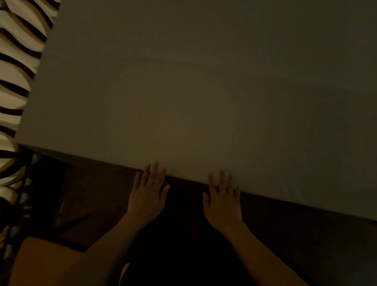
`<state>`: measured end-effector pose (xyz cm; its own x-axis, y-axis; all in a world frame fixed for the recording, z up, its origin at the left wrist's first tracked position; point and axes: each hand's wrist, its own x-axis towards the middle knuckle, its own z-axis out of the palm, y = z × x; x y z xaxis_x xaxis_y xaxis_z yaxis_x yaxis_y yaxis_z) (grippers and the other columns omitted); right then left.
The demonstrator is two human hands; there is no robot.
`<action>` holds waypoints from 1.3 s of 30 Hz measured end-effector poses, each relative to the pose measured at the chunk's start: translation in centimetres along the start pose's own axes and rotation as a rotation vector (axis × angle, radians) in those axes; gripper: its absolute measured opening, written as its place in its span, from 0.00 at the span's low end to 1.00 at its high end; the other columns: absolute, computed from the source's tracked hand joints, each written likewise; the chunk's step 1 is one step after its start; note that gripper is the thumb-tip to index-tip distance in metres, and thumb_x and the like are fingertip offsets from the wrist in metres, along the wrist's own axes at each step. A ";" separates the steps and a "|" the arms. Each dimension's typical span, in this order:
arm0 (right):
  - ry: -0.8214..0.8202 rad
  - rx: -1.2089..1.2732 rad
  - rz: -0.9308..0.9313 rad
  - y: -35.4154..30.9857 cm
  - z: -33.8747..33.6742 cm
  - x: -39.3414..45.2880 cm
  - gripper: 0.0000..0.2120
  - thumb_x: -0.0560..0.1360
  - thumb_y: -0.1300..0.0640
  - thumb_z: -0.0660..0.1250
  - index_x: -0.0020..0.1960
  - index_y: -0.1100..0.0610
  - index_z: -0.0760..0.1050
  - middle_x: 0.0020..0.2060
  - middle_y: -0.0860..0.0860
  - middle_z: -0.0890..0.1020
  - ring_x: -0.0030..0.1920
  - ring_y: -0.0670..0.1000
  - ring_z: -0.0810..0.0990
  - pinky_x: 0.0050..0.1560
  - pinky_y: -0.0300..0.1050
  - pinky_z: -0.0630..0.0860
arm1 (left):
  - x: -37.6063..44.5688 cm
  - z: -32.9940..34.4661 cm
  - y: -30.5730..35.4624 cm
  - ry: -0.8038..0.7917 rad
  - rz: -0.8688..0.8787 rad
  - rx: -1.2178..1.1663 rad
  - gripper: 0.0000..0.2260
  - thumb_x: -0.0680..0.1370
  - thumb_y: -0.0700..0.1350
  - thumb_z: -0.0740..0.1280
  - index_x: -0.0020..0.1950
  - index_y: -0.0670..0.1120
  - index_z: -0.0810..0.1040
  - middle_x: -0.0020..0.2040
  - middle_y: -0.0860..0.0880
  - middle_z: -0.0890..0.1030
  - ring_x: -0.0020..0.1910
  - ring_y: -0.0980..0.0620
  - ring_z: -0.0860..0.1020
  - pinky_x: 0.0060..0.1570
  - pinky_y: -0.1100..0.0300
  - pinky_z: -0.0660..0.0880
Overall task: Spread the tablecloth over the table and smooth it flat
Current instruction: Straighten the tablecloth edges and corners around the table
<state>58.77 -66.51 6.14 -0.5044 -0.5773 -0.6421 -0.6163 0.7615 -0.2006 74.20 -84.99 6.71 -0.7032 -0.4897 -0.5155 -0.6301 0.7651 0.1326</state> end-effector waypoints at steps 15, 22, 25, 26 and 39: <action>-0.091 0.033 0.171 -15.7 3.0 4.0 0.30 0.81 0.39 0.40 0.81 0.46 0.39 0.81 0.56 0.42 0.78 0.67 0.36 0.76 0.69 0.42 | 5.8 -1.1 -16.1 -0.095 0.218 0.057 0.26 0.82 0.60 0.43 0.81 0.58 0.48 0.82 0.51 0.46 0.80 0.47 0.45 0.76 0.41 0.52; -0.110 0.087 0.276 -15.5 3.8 2.2 0.33 0.82 0.39 0.43 0.80 0.49 0.33 0.79 0.58 0.34 0.76 0.68 0.31 0.76 0.69 0.44 | 3.3 -2.7 -22.1 -0.133 0.046 0.008 0.28 0.80 0.61 0.36 0.81 0.58 0.41 0.82 0.51 0.41 0.80 0.47 0.40 0.77 0.43 0.46; -0.075 0.051 0.343 -17.9 3.5 2.6 0.36 0.81 0.39 0.47 0.81 0.56 0.38 0.79 0.64 0.41 0.76 0.73 0.36 0.76 0.70 0.47 | 1.8 -4.1 -25.1 -0.180 -0.113 -0.083 0.29 0.82 0.63 0.38 0.81 0.54 0.42 0.81 0.49 0.39 0.80 0.47 0.38 0.78 0.44 0.43; -0.059 0.041 0.345 -19.0 3.4 2.7 0.37 0.81 0.40 0.48 0.81 0.57 0.39 0.79 0.65 0.42 0.76 0.74 0.38 0.75 0.71 0.48 | 1.1 -4.7 -26.2 -0.170 -0.150 -0.084 0.30 0.82 0.63 0.39 0.82 0.53 0.43 0.81 0.50 0.37 0.80 0.48 0.37 0.78 0.44 0.42; 0.028 0.020 -0.027 -42.0 2.0 10.3 0.34 0.82 0.40 0.47 0.81 0.50 0.37 0.79 0.61 0.35 0.77 0.70 0.39 0.75 0.70 0.47 | 4.1 -10.1 -40.7 0.033 0.027 0.059 0.28 0.84 0.58 0.48 0.82 0.52 0.45 0.82 0.47 0.42 0.80 0.44 0.41 0.77 0.42 0.48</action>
<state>80.65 -103.85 6.44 -0.5045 -0.6058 -0.6152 -0.6179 0.7510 -0.2328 93.62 -122.38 7.78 -0.7310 -0.4810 -0.4840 -0.5905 0.8014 0.0955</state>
